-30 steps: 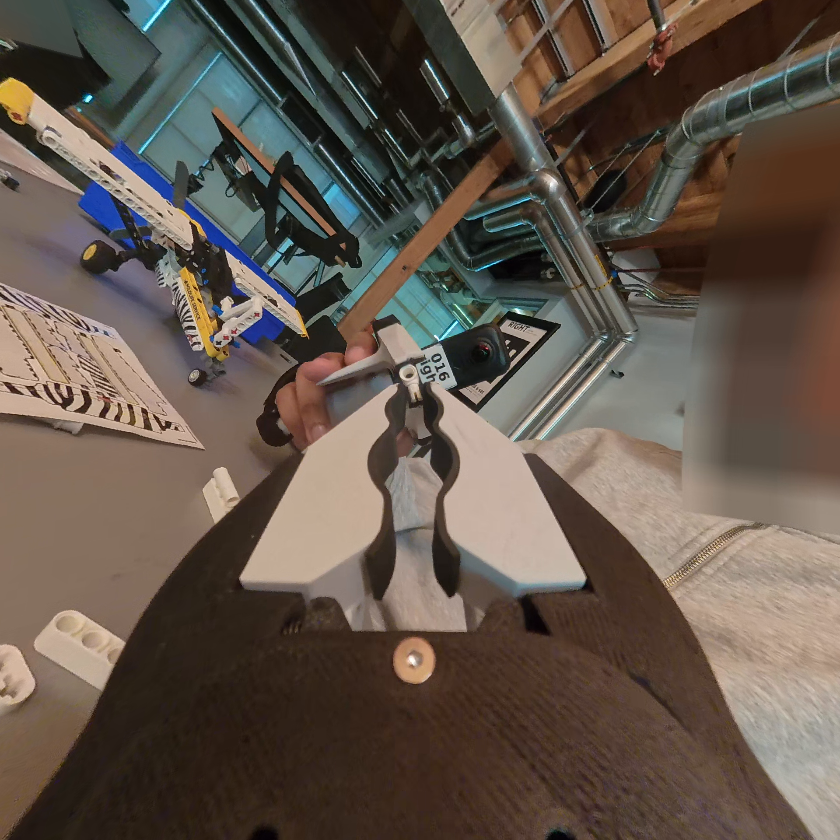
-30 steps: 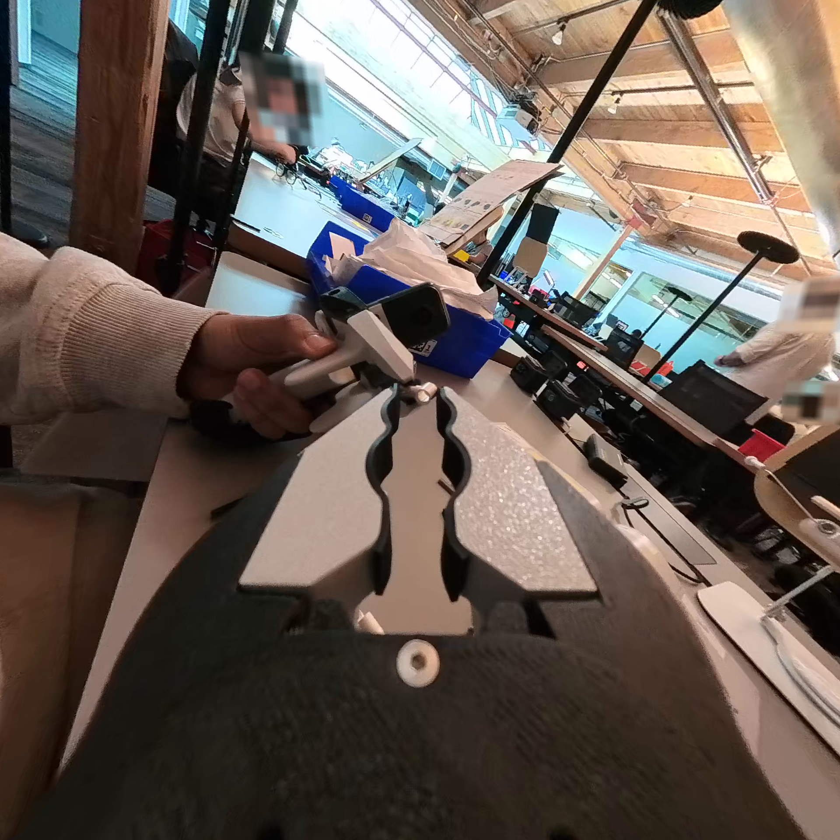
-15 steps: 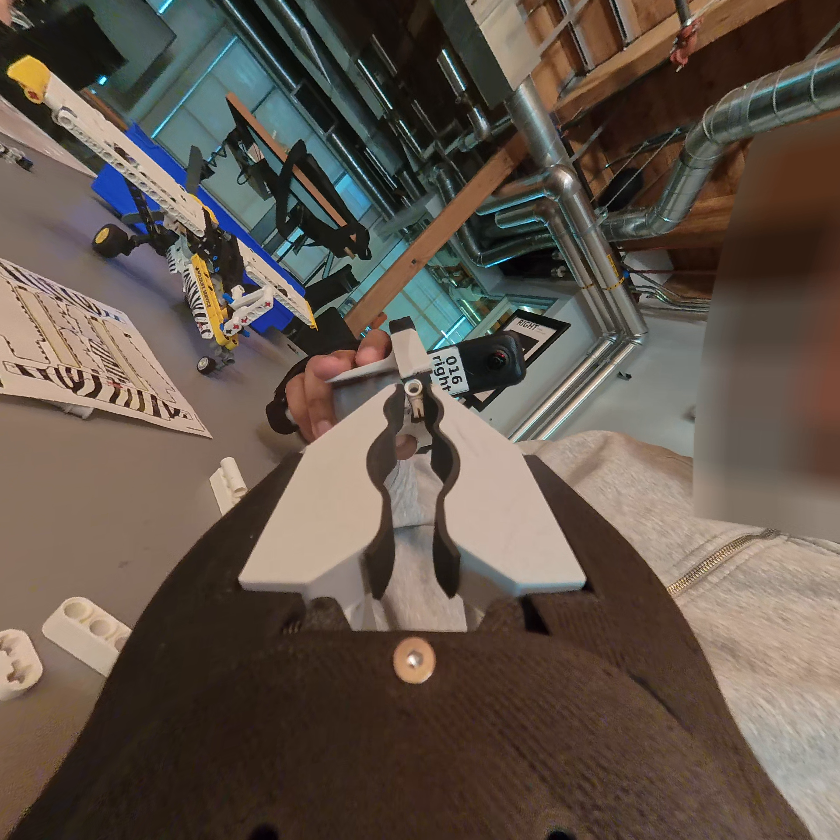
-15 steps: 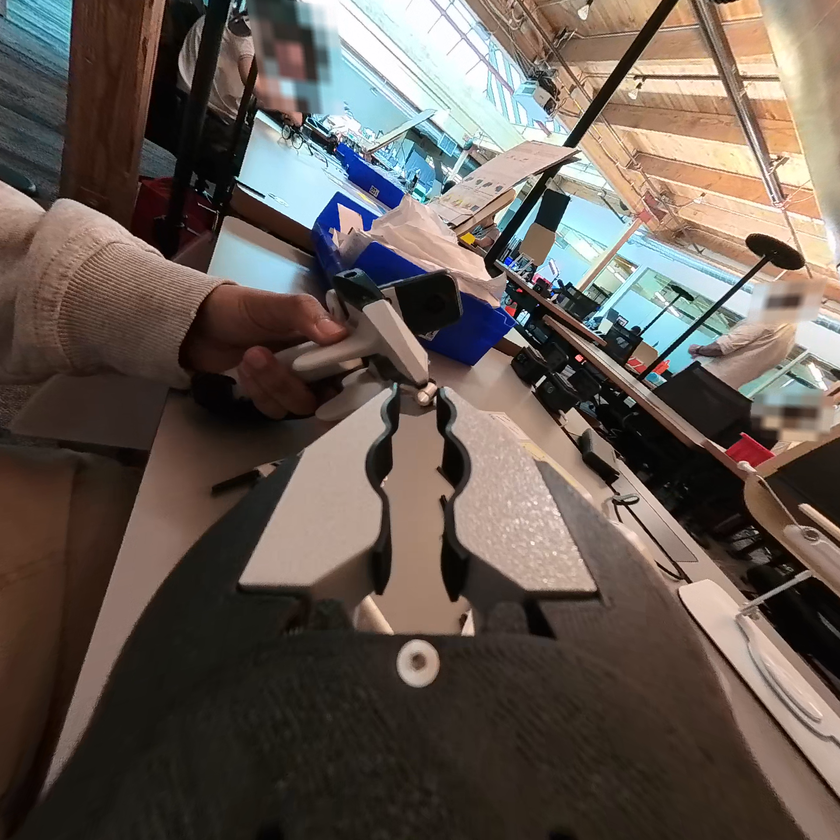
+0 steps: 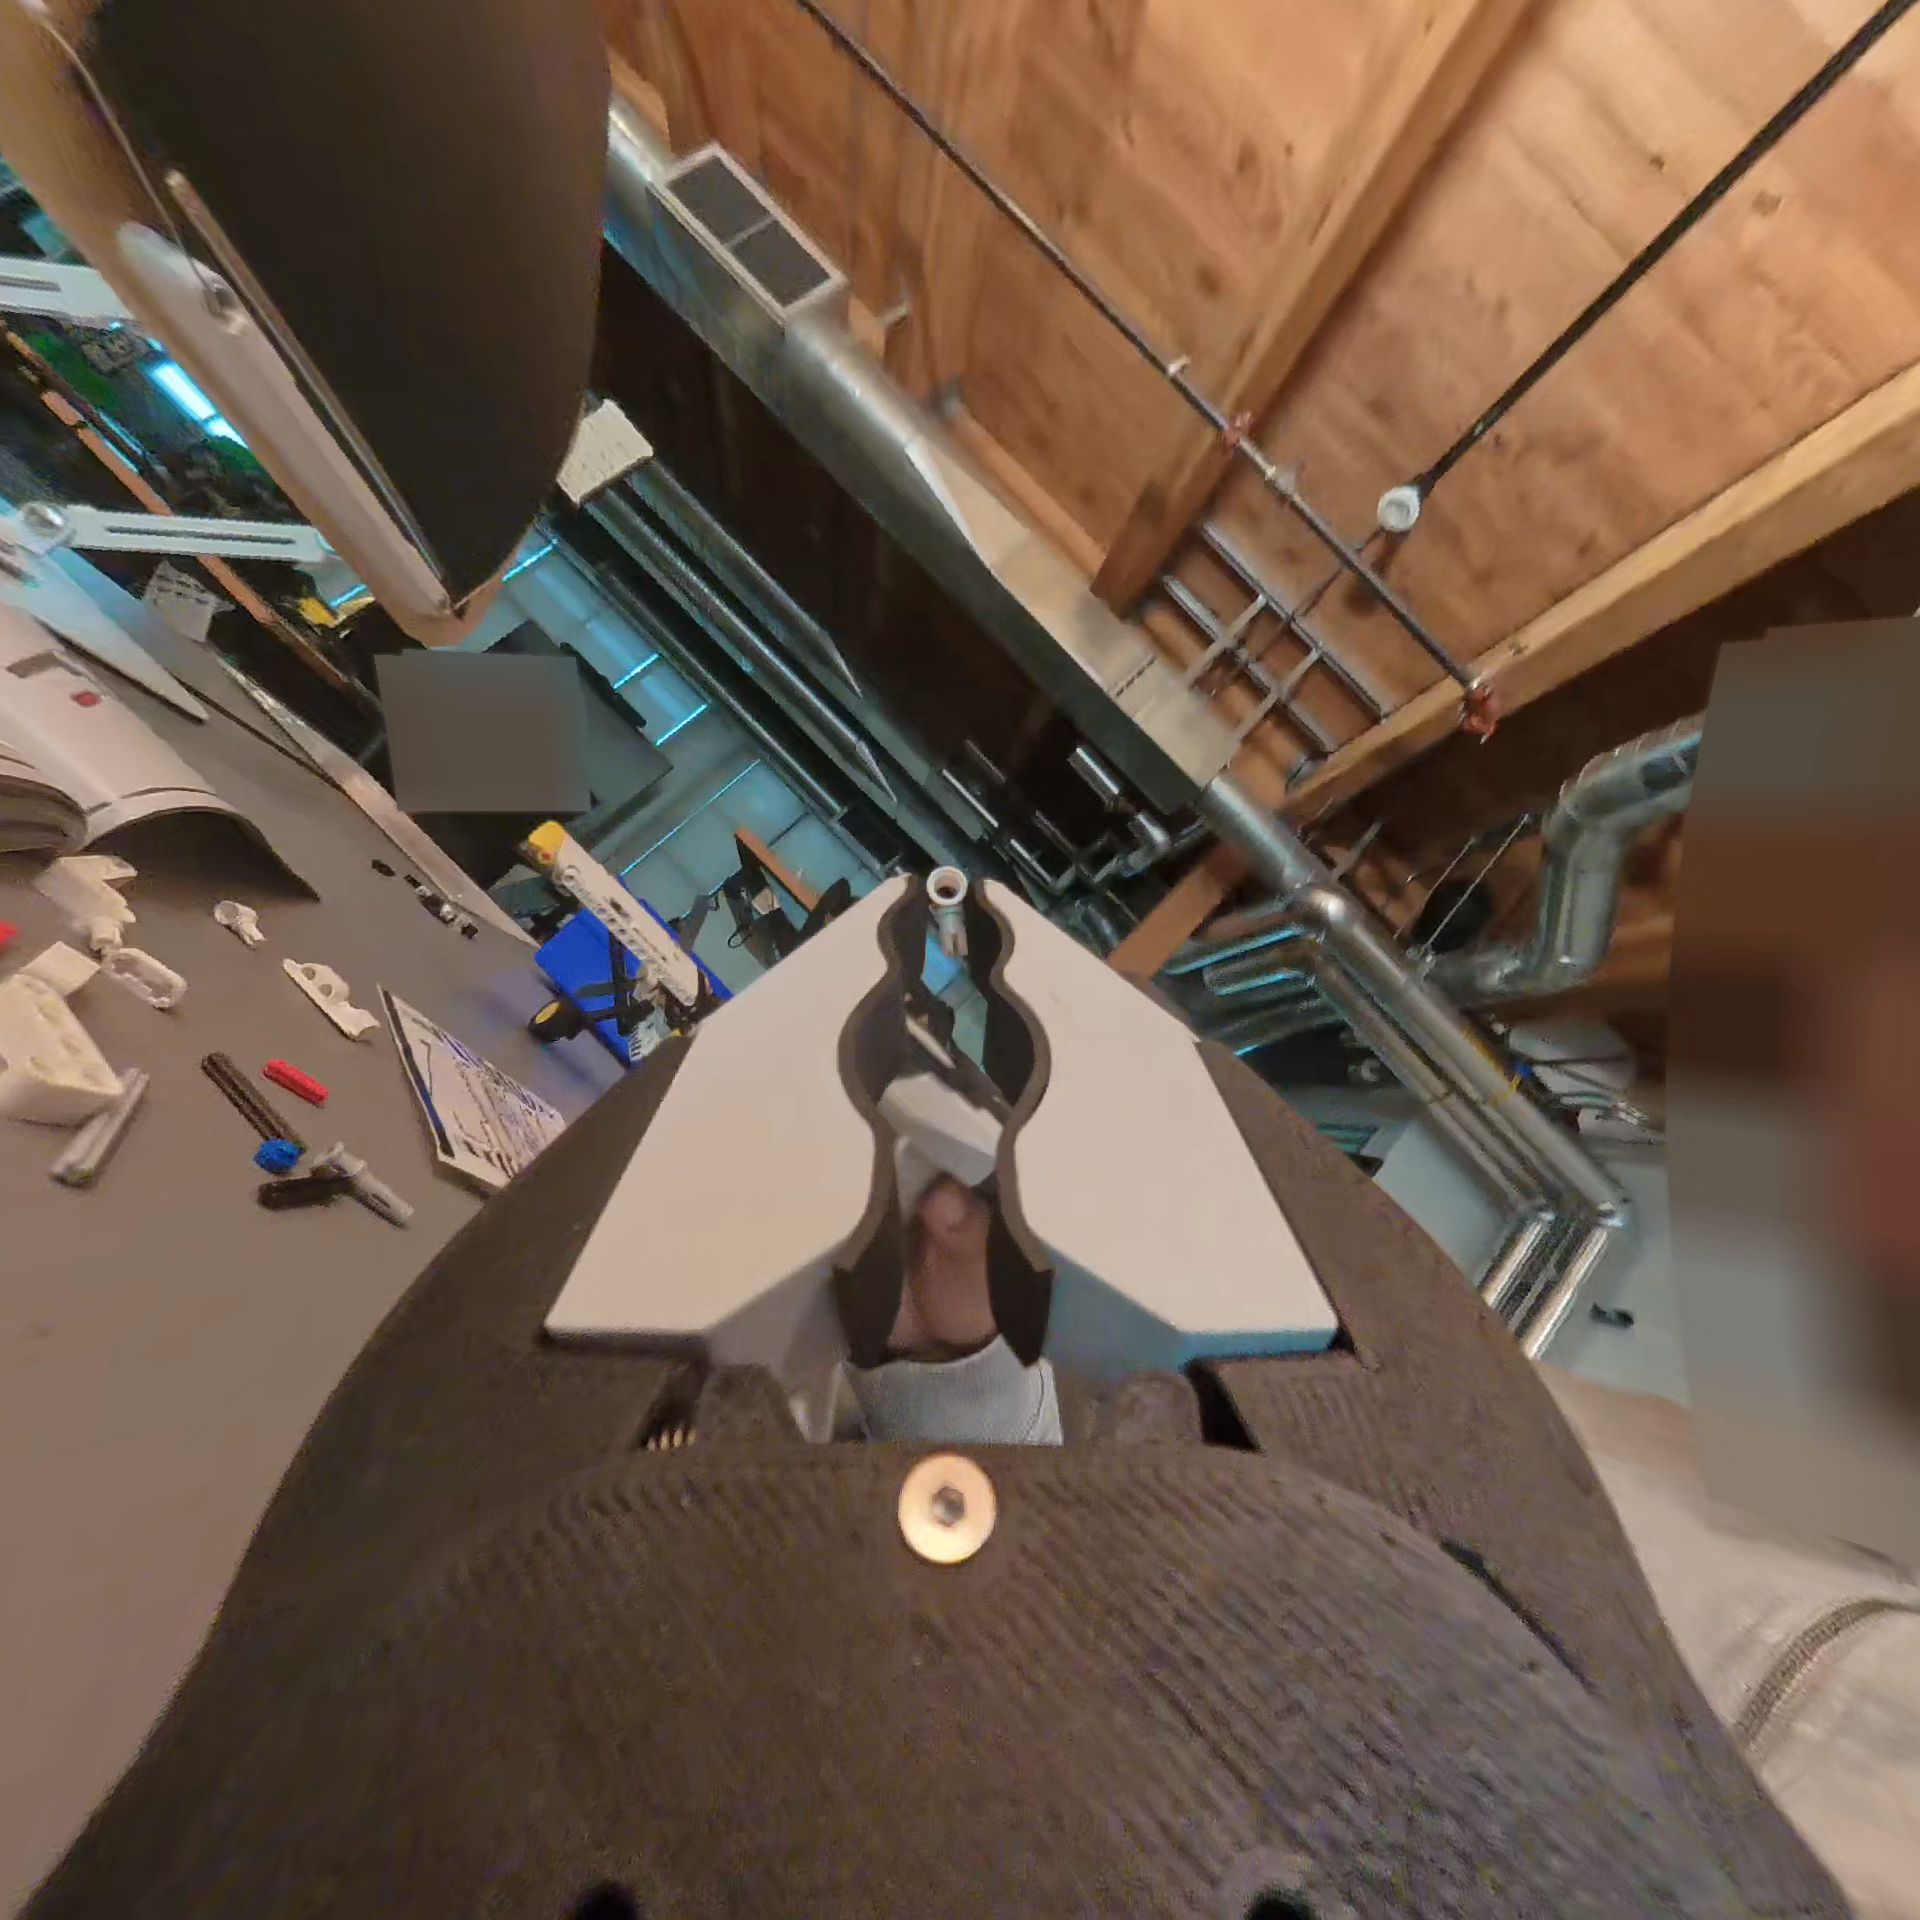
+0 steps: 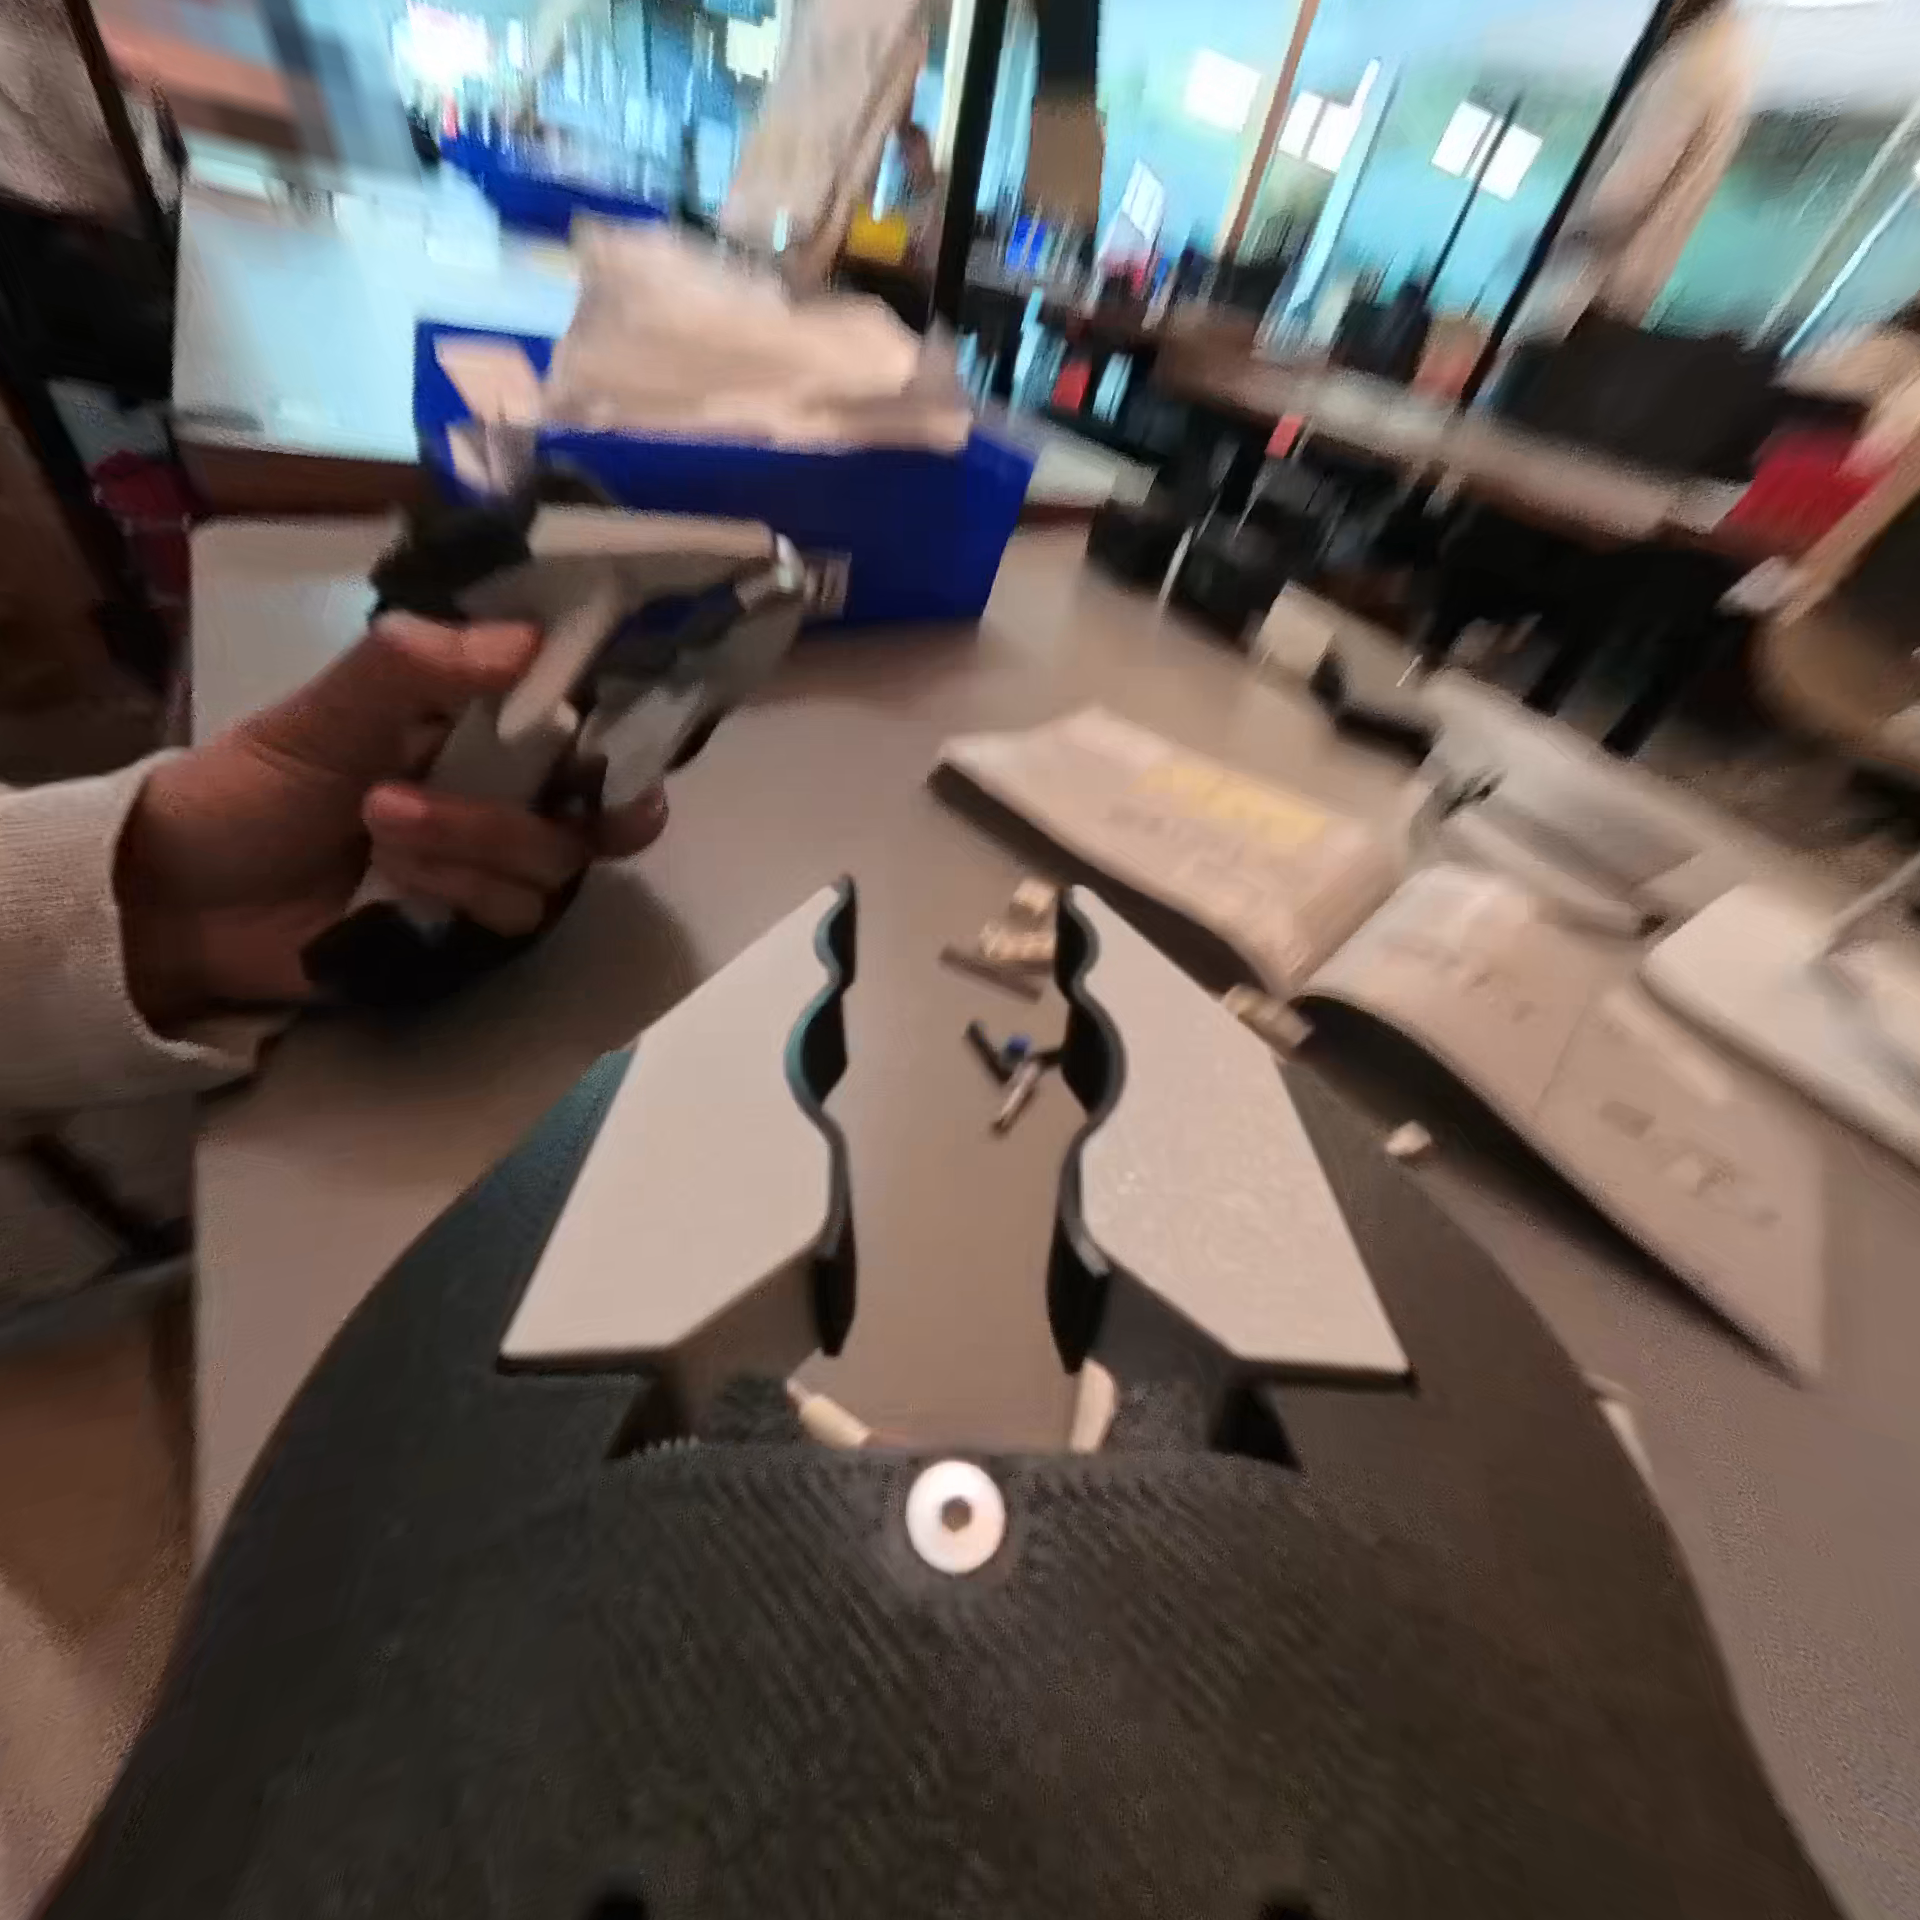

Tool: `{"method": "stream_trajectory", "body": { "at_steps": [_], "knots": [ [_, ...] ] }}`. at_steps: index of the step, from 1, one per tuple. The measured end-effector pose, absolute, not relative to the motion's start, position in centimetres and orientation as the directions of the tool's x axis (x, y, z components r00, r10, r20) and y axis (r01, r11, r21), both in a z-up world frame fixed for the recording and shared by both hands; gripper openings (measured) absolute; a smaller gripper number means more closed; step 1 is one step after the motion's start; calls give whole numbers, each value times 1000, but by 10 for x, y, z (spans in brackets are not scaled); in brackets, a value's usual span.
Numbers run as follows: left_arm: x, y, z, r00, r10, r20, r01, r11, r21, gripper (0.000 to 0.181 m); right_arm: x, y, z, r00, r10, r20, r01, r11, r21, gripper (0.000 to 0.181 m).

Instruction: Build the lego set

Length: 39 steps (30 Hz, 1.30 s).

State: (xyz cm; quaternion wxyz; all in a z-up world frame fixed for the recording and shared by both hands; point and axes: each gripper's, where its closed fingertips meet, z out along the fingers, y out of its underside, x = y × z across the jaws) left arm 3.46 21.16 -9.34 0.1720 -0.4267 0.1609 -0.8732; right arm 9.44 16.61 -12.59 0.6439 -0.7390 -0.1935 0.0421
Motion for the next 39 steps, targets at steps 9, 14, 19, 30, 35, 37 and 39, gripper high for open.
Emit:
{"method": "stream_trajectory", "body": {
  "at_steps": [9,14,19,30,35,37,39],
  "knots": [
    [39,207,-95,-573,-432,697,137,-888,-438,5,88,195,-206,911,410,27,277,-563,-779,33],
    [37,209,-95,-587,-409,699,137,-901,-412,5,112,196,-227,946,322,29,254,-686,-682,45],
    [37,209,-95,-586,-408,700,135,-901,-412,5,85,190,-228,896,431,-108,243,-679,-693,45],
    [37,209,-94,-585,-414,697,141,-899,-415,5,101,197,-207,871,483,85,400,-599,-694,34],
    [36,211,-94,-592,-402,699,141,-905,-401,5,106,199,-209,725,657,205,646,-548,-531,28],
    [36,211,-94,-593,-400,699,139,-906,-400,4,115,205,-213,662,701,265,730,-522,-442,27],
    [36,211,-94,-594,-397,699,137,-907,-398,5,120,208,-221,608,747,268,780,-501,-376,25]
  ]
}}
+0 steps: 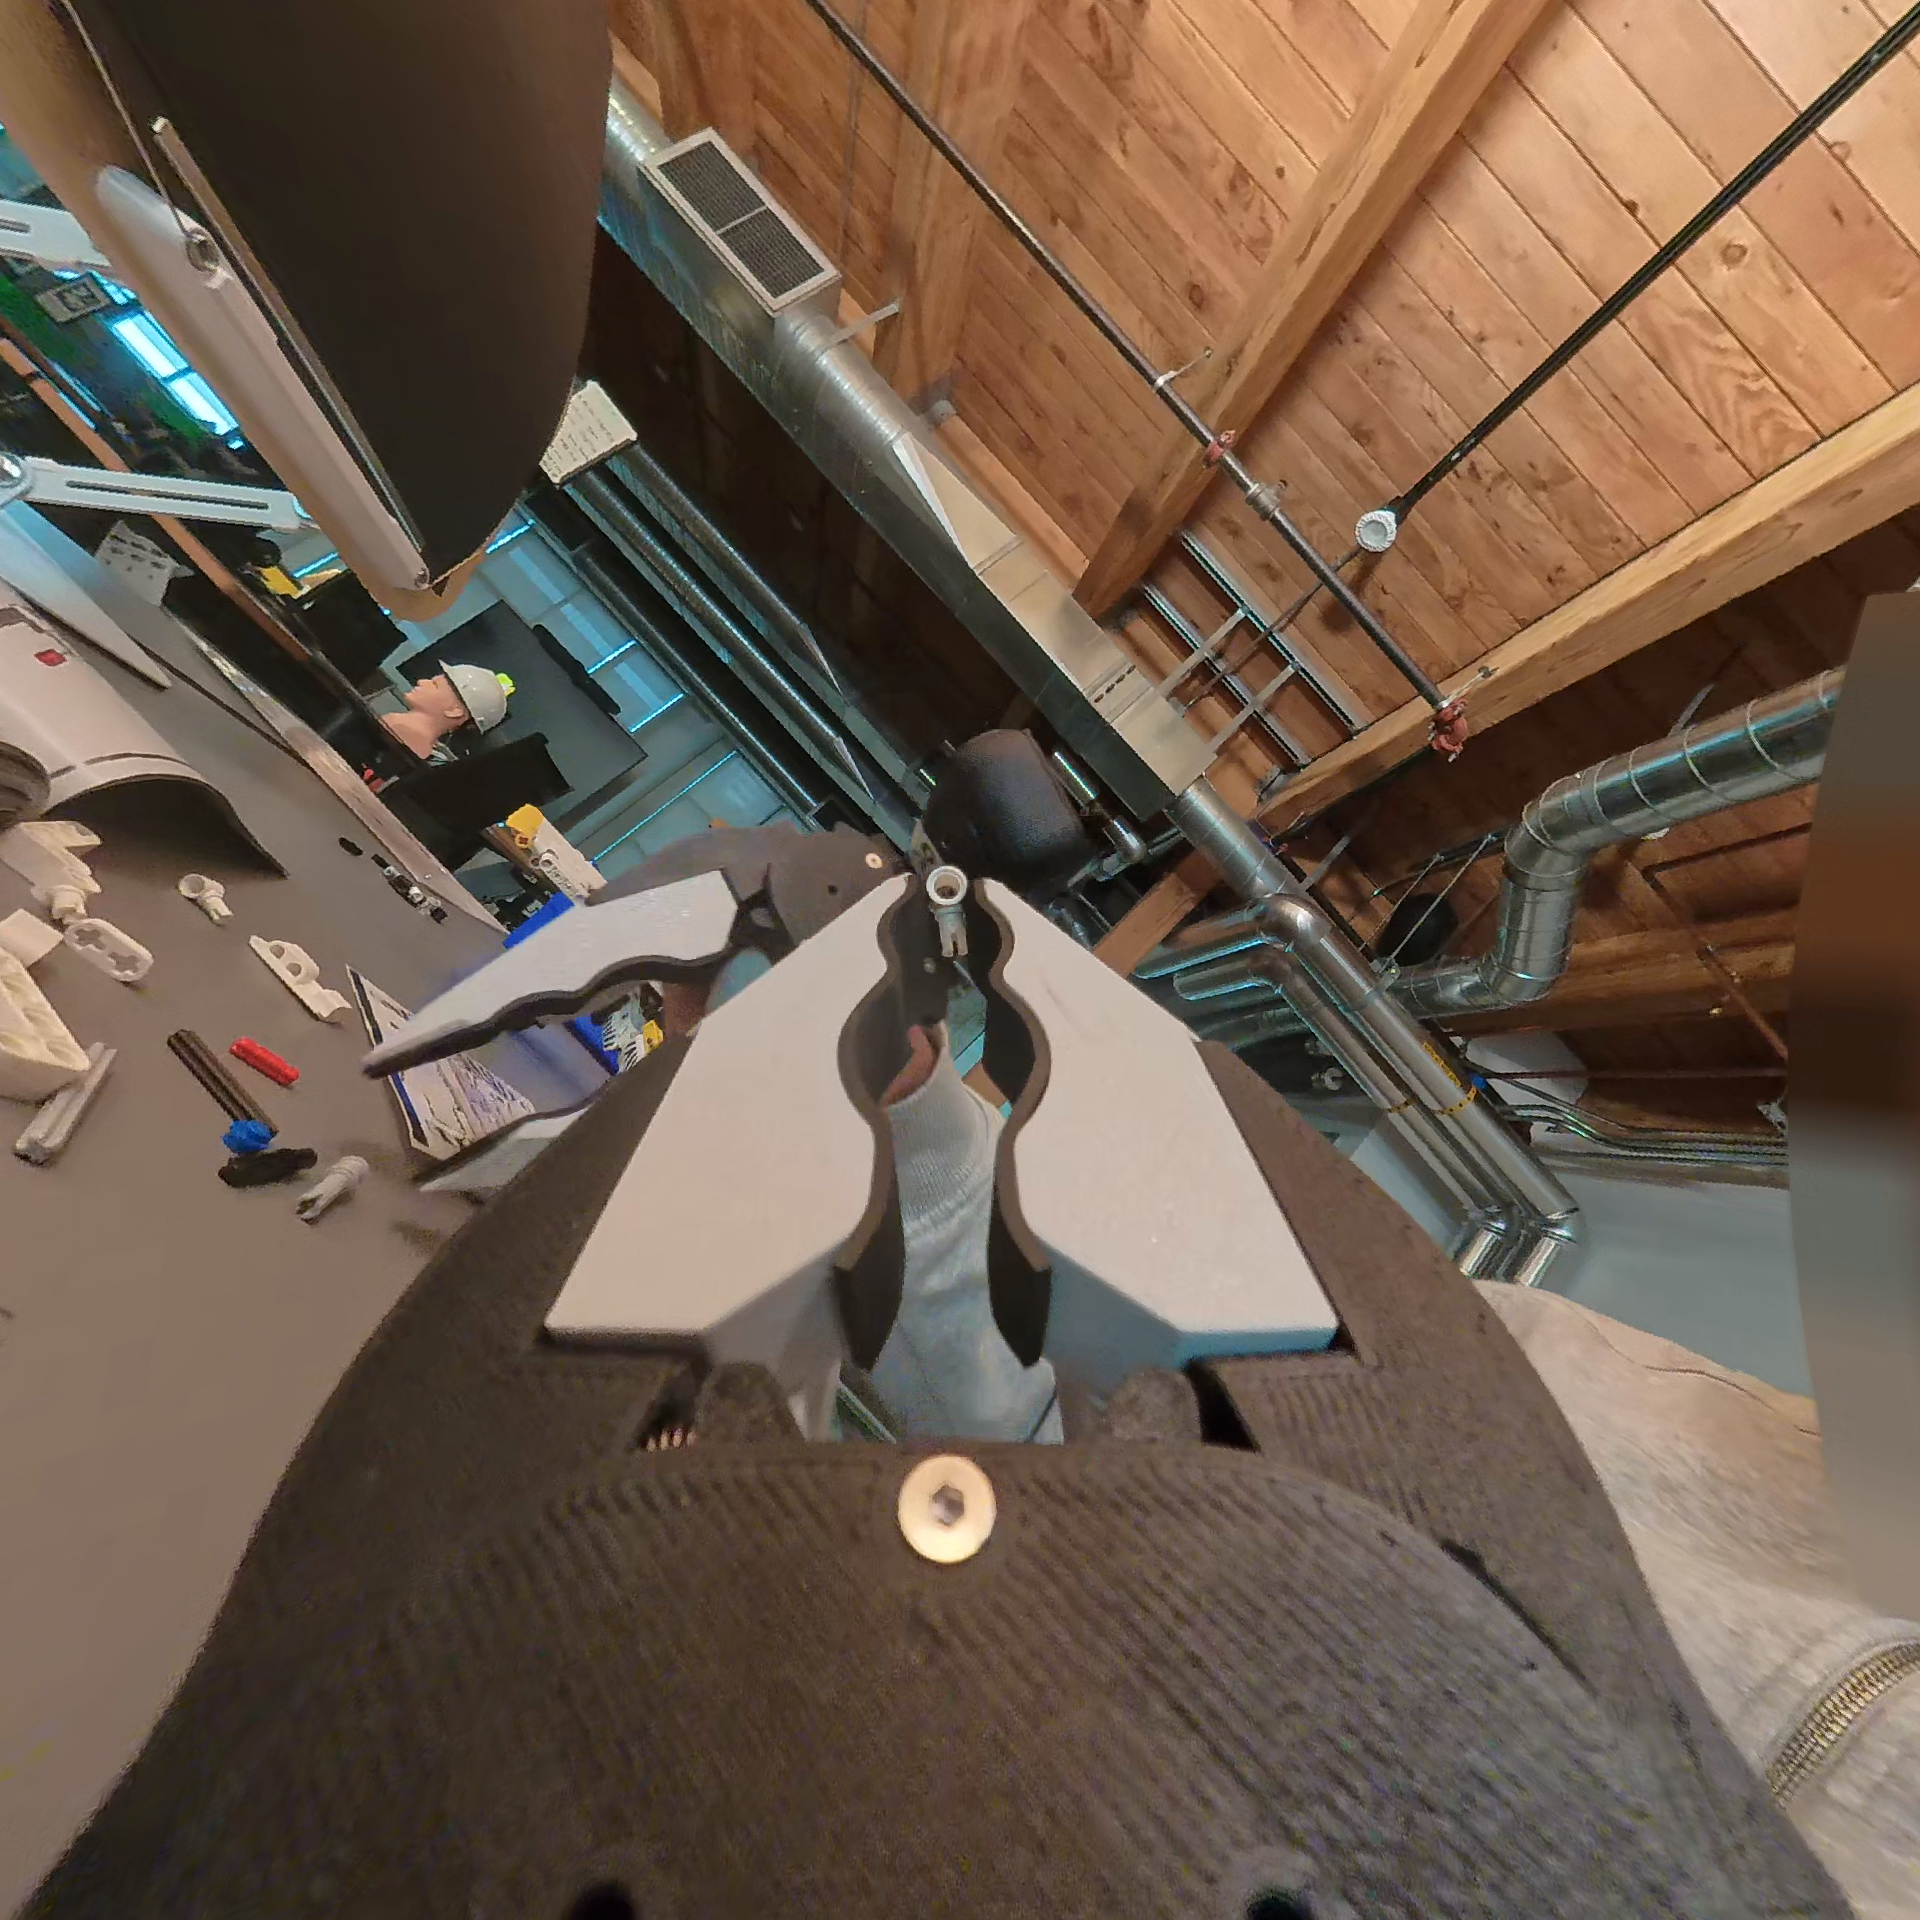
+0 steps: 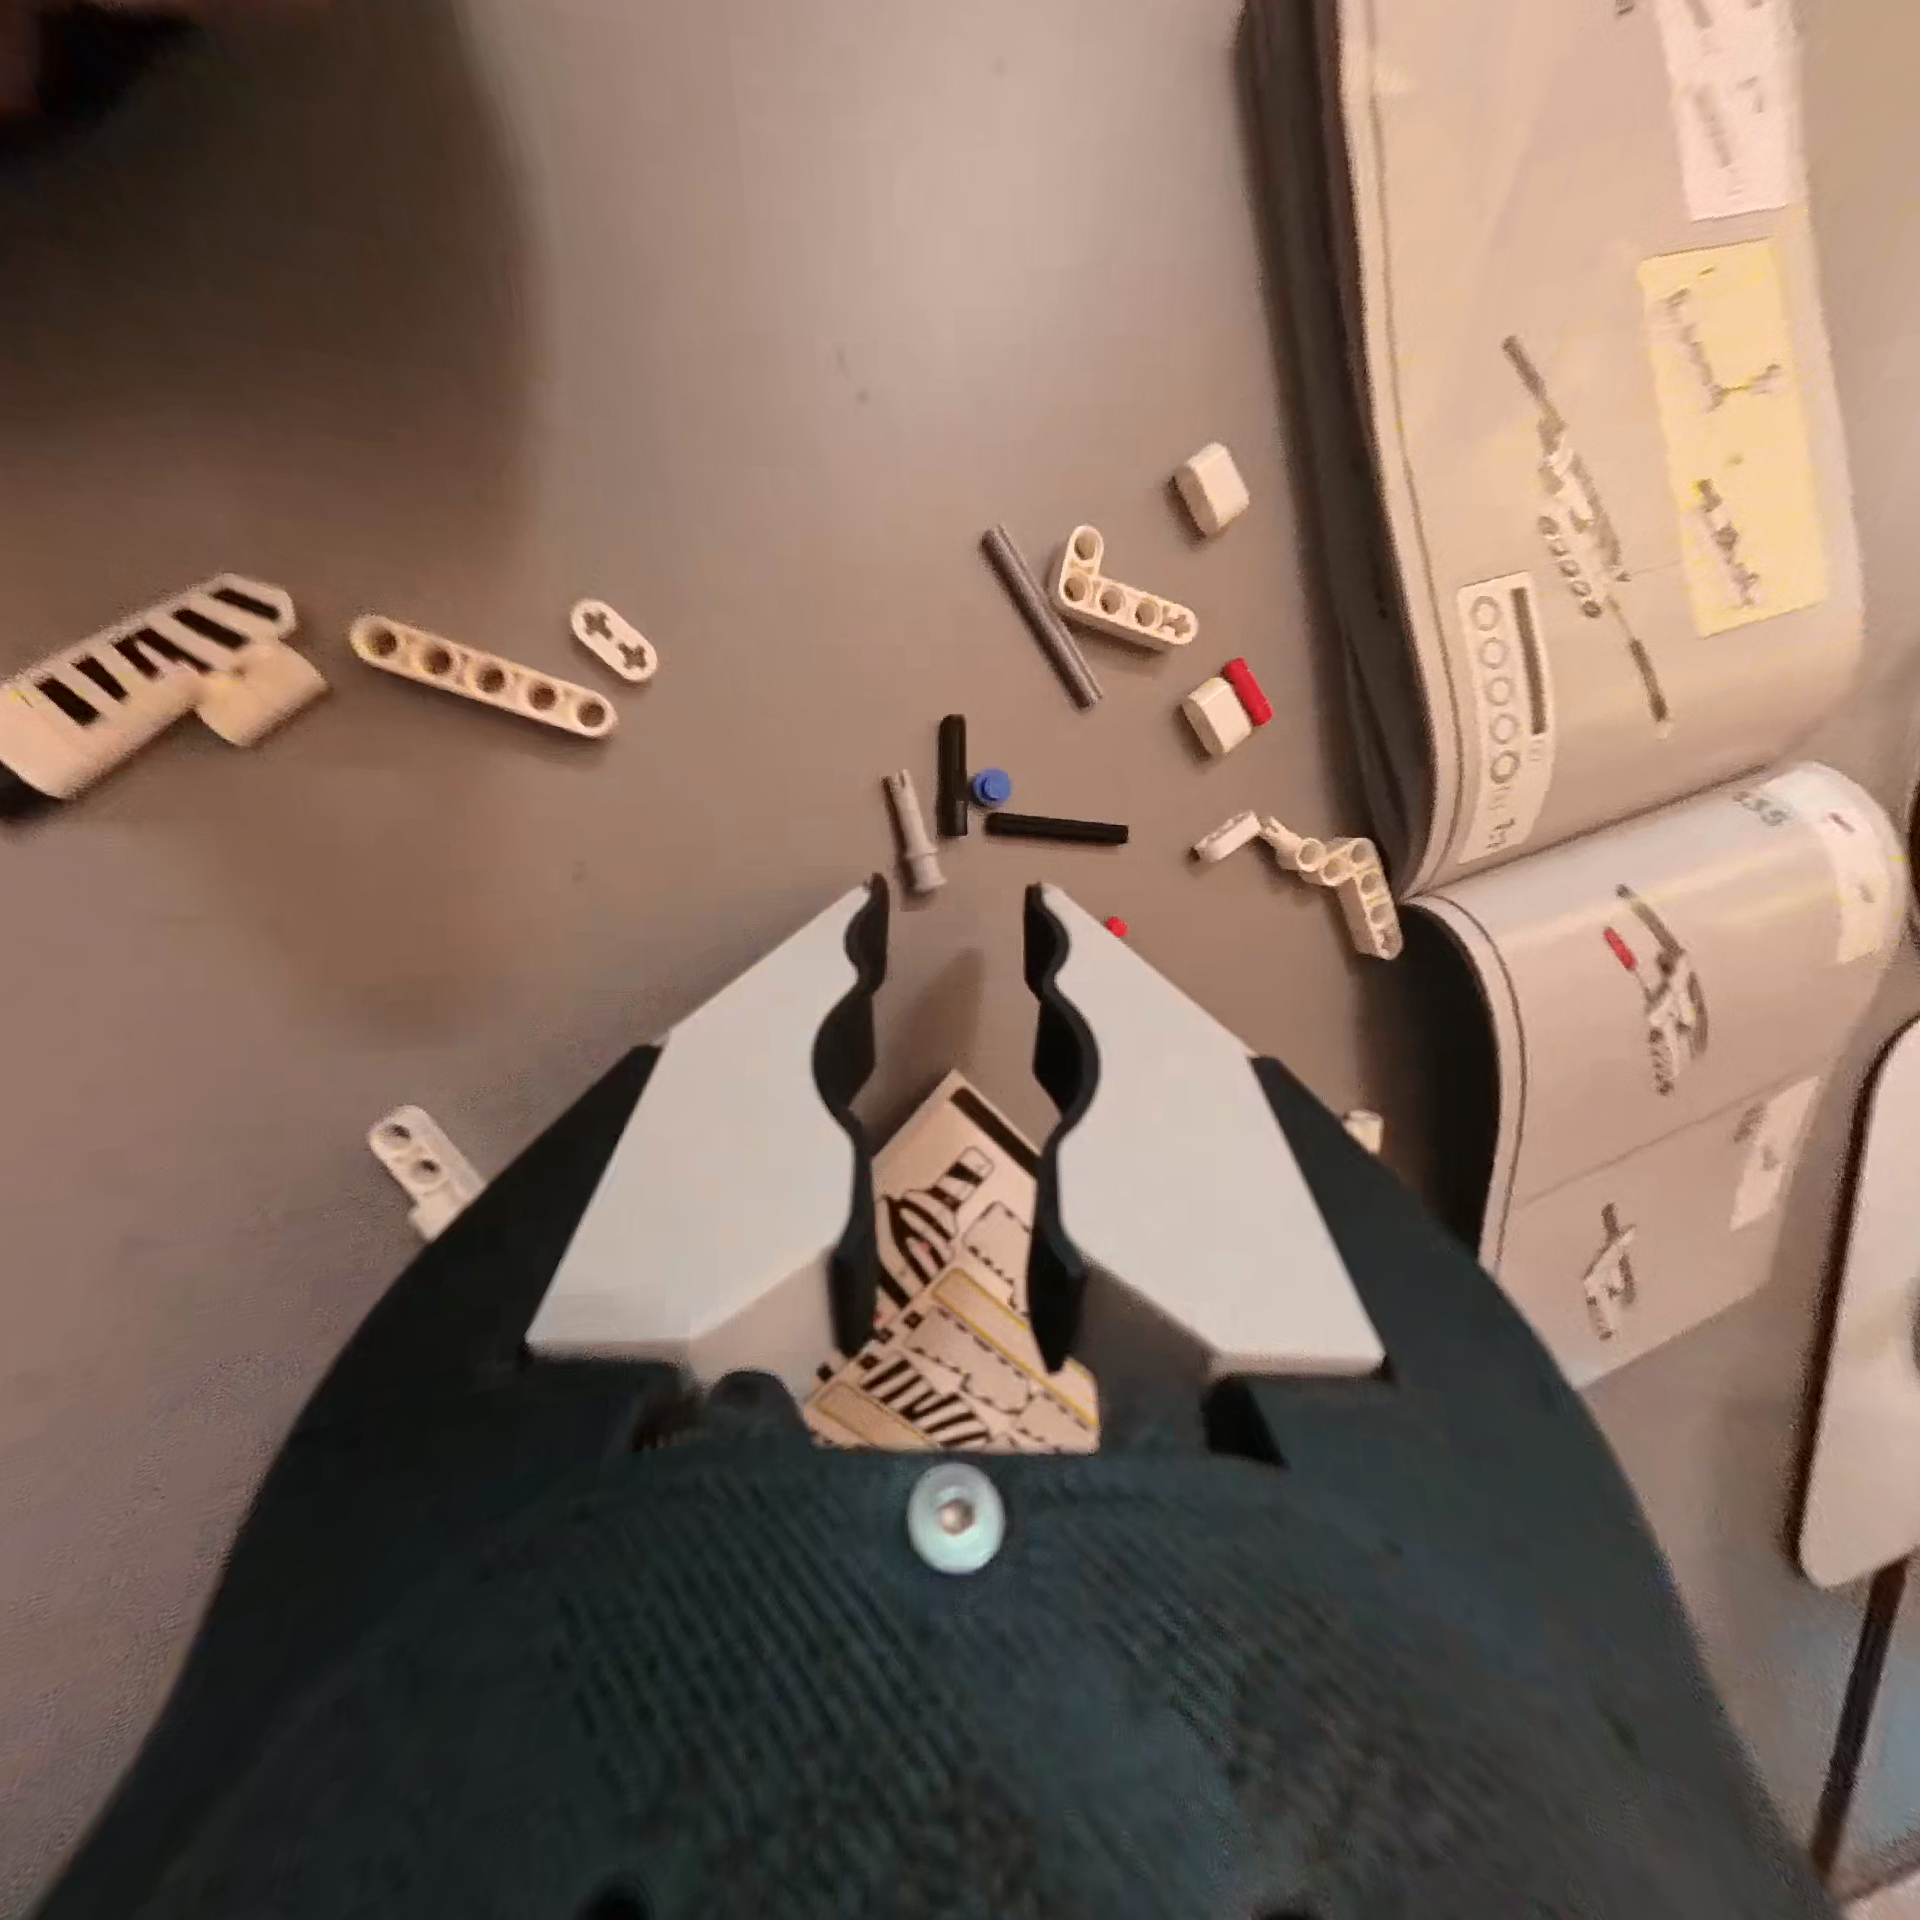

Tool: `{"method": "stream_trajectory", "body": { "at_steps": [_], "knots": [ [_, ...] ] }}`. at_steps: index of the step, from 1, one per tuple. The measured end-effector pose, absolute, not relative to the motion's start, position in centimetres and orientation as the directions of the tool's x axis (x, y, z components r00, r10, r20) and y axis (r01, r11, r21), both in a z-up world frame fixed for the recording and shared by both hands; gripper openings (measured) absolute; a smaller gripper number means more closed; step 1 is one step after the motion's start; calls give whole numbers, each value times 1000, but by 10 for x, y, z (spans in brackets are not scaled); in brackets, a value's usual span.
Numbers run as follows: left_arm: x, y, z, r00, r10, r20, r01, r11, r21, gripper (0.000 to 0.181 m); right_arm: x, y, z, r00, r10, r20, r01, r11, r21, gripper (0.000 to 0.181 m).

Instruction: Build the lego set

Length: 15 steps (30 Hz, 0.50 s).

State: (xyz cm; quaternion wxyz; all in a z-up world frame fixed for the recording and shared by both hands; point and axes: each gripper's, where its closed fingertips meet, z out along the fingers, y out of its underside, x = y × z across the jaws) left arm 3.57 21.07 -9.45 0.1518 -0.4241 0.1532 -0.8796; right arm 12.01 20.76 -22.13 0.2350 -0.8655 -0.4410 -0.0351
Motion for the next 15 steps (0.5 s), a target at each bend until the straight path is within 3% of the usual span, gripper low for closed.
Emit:
{"method": "stream_trajectory", "body": {
  "at_steps": [6,9,15],
  "knots": [
    [34,212,-94,-600,-388,699,139,-912,-387,5,112,204,-235,554,820,142,798,-474,-373,6],
    [34,212,-94,-600,-388,699,140,-912,-386,5,110,200,-235,550,823,145,799,-468,-377,6],
    [35,212,-95,-603,-378,703,131,-916,-379,4,93,199,-187,534,783,319,807,-359,-470,5]
  ]
}}
